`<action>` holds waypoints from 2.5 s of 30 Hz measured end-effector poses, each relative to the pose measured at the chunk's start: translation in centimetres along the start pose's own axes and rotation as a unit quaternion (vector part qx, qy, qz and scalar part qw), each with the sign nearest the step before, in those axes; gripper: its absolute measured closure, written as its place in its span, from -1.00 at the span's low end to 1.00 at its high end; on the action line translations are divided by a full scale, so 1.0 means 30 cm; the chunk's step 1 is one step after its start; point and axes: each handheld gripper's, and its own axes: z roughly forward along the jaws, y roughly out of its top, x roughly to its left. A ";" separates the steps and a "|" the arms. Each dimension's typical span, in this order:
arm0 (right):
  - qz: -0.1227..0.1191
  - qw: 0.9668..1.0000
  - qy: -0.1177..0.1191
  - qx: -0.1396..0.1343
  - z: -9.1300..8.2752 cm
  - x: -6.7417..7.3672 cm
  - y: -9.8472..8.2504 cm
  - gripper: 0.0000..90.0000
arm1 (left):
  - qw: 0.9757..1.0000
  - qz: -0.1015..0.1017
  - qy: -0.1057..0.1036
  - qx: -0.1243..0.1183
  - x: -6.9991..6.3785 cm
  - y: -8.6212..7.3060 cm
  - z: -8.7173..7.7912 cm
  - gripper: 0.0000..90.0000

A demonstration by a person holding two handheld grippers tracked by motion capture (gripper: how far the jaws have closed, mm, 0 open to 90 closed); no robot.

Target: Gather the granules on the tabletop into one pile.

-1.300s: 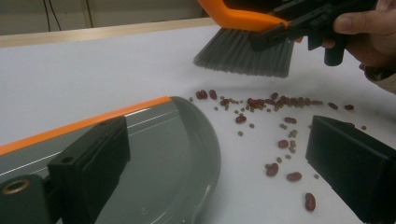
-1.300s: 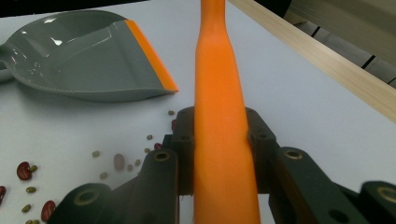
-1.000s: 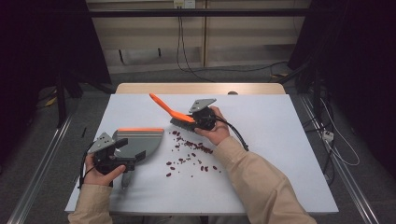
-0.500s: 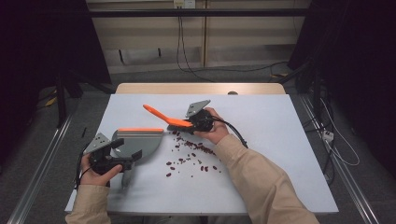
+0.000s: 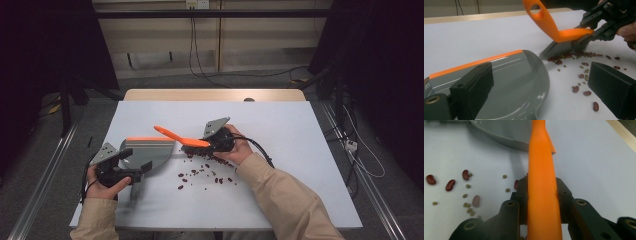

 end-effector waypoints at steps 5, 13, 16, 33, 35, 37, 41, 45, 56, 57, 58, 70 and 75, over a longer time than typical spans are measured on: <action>0.000 1.000 0.002 0.003 -0.022 0.028 -0.010 0.58 | 1.000 0.002 -0.001 0.000 -0.002 0.001 0.001 -0.86; 0.025 0.999 -0.013 -0.022 -0.033 0.012 0.007 0.58 | 1.000 0.002 -0.002 0.000 -0.002 0.002 0.002 -0.86; 0.026 0.999 -0.013 -0.030 -0.019 -0.002 0.027 0.58 | 1.000 0.002 -0.003 0.000 -0.001 0.002 0.004 -0.86; 0.024 0.999 0.019 0.012 0.016 -0.016 0.037 0.58 | 1.000 0.003 0.000 0.001 0.003 0.002 0.003 -0.86; 0.026 0.999 0.020 0.013 -0.010 -0.012 0.024 0.58 | 1.000 0.003 0.001 0.002 0.002 0.001 0.005 -0.86; 0.025 0.999 0.018 0.014 -0.034 -0.006 0.012 0.58 | 1.000 0.002 0.001 0.002 0.001 0.002 0.006 -0.86; 0.040 0.999 0.013 -0.003 -0.081 -0.001 0.001 0.58 | 1.000 0.007 0.001 0.003 -0.005 0.006 0.006 -0.86; 0.050 0.998 0.011 -0.028 -0.103 -0.012 0.009 0.58 | 1.000 0.006 0.000 0.003 -0.008 0.006 0.010 -0.86; 0.089 0.996 0.007 -0.020 -0.020 -0.075 -0.036 0.58 | 1.000 0.004 -0.003 0.003 -0.006 0.003 0.014 -0.86; 0.083 0.996 0.001 -0.013 -0.024 -0.071 -0.032 0.58 | 1.000 0.004 -0.002 0.002 -0.006 0.003 0.013 -0.86; 0.072 0.997 -0.006 -0.009 -0.030 -0.066 -0.028 0.58 | 1.000 0.004 -0.002 0.002 -0.005 0.004 0.012 -0.86; 0.076 0.996 -0.038 -0.019 -0.055 -0.091 -0.034 0.58 | 1.000 0.007 -0.002 0.005 -0.007 0.003 0.014 -0.86; 0.073 0.997 -0.010 -0.010 -0.033 -0.078 -0.045 0.58 | 1.000 0.005 -0.002 0.002 -0.005 0.004 0.013 -0.86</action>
